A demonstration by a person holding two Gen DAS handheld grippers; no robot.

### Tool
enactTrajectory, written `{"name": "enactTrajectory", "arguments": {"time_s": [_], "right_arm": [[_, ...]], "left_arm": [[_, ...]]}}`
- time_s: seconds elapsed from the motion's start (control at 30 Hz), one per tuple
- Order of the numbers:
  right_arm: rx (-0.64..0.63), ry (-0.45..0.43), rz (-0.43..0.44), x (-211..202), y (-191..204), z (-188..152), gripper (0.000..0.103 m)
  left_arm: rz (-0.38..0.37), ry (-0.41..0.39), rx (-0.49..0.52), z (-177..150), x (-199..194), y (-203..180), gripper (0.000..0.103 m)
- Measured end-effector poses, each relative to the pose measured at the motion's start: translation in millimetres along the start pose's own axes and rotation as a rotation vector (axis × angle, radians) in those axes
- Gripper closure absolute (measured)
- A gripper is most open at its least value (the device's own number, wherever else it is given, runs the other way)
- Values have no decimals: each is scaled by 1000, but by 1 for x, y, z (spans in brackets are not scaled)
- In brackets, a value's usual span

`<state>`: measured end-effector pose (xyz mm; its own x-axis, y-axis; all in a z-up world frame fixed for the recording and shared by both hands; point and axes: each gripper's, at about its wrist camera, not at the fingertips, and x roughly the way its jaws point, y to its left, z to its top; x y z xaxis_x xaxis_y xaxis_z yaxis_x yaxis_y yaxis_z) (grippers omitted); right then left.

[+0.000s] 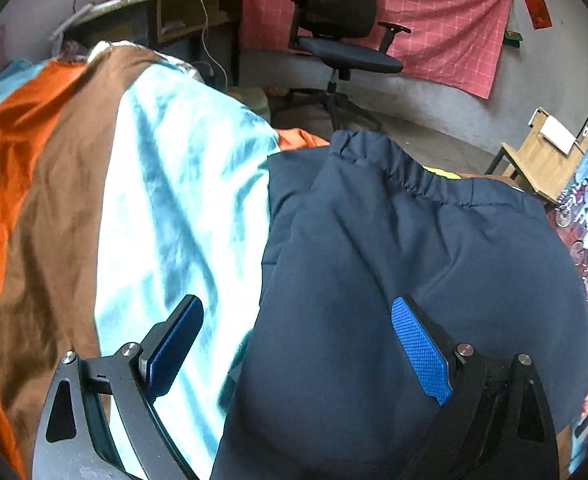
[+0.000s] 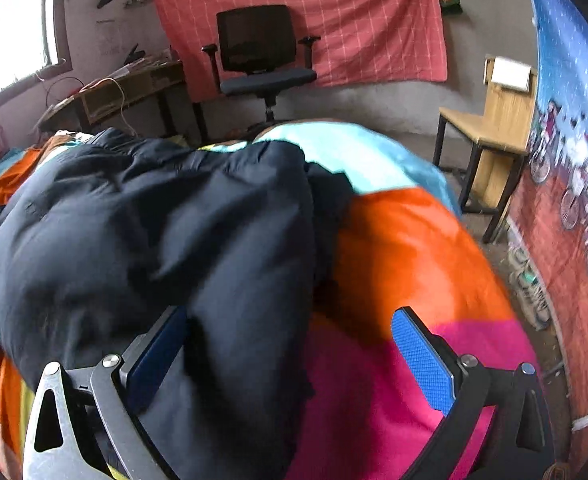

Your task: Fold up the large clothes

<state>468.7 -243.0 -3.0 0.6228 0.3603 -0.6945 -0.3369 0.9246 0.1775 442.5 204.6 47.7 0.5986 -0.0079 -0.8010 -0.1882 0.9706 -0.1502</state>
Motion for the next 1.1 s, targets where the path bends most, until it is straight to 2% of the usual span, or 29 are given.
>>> {"name": "enactTrajectory", "arguments": {"time_s": [0.17, 0.37, 0.6, 0.87, 0.93, 1.0, 1.1], "right_arm": [[130, 37, 104, 8, -18, 1, 0], [287, 43, 193, 29, -37, 8, 0], [399, 54, 306, 51, -55, 10, 0], [454, 98, 482, 72, -71, 9, 0], [446, 110, 504, 72, -70, 11, 0], [414, 139, 565, 73, -62, 14, 0], [387, 156, 602, 73, -57, 18, 0]], "left_arm": [[-41, 23, -8, 4, 8, 5, 10], [-77, 35, -49, 7, 17, 12, 3], [-143, 60, -105, 15, 22, 24, 1], [-317, 128, -190, 18, 33, 40, 1], [-341, 136, -192, 21, 33, 38, 1], [-366, 144, -190, 24, 32, 35, 1], [-373, 152, -195, 28, 31, 34, 1]]}}
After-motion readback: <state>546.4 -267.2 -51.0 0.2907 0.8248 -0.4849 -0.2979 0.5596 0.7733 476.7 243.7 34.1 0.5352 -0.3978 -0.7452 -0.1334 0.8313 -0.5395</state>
